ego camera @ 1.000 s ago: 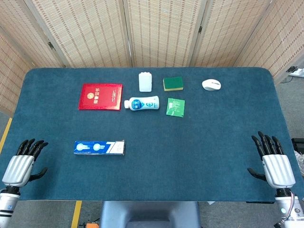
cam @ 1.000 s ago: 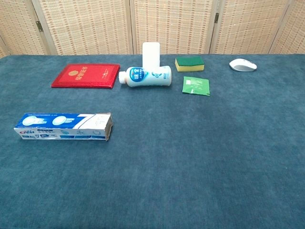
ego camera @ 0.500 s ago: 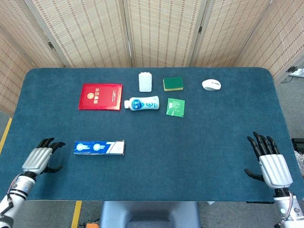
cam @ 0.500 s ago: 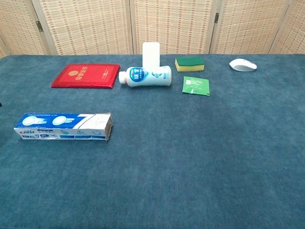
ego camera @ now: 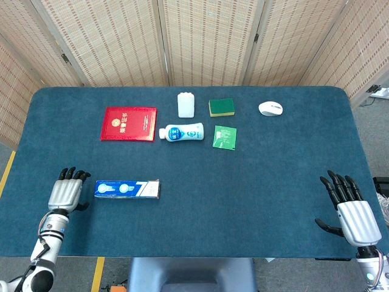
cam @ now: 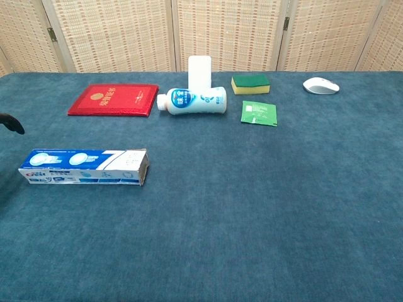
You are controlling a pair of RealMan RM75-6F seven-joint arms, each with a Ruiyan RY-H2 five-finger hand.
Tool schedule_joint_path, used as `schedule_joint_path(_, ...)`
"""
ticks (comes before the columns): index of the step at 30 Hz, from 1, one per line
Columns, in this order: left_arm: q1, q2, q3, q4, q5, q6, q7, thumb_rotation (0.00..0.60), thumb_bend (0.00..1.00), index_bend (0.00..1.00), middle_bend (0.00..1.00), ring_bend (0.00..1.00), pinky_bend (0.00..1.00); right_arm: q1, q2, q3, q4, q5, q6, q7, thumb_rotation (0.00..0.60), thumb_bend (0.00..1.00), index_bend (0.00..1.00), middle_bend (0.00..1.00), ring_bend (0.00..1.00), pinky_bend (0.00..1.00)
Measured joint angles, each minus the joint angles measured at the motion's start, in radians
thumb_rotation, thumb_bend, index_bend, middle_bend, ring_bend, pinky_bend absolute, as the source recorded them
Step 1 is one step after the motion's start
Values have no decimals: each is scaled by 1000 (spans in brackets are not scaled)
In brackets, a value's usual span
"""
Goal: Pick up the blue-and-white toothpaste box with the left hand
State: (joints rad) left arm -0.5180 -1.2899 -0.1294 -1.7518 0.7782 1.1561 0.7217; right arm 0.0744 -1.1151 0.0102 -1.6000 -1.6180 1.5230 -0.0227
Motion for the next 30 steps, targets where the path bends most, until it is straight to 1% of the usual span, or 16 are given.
schedule_joint_path(4,-42,-63,-10,-2,-124,51,118,600,246,230,147,0,0,-4,2,-2,6,-9,10,11,600,181,0,0,0,0)
schedule_joint_path(7,-71,-97,-18,-7,-208,69,161,600,246,230,144,0,0,-4,2,-1,7,-11,11,14,600,181,0,0,0,0)
schedule_joint_path(10,-101,-128,-21,-9,-258,82,196,600,246,230,144,0,0,-5,3,-1,9,-15,14,19,600,181,0,0,0,0)
schedule_joint_path(15,-132,-164,-28,13,-279,111,218,600,246,230,144,0,0,-10,6,-4,10,-22,25,28,600,180,0,0,0,0)
schedule_joint_path(18,-142,-168,-33,19,-289,116,217,600,247,230,144,0,0,-13,6,-3,13,-25,33,34,600,181,0,0,0,0)
schedule_joint_path(30,-159,-169,-34,26,-299,83,178,600,250,287,146,0,0,-17,2,-4,14,-33,40,27,600,181,0,0,0,0)
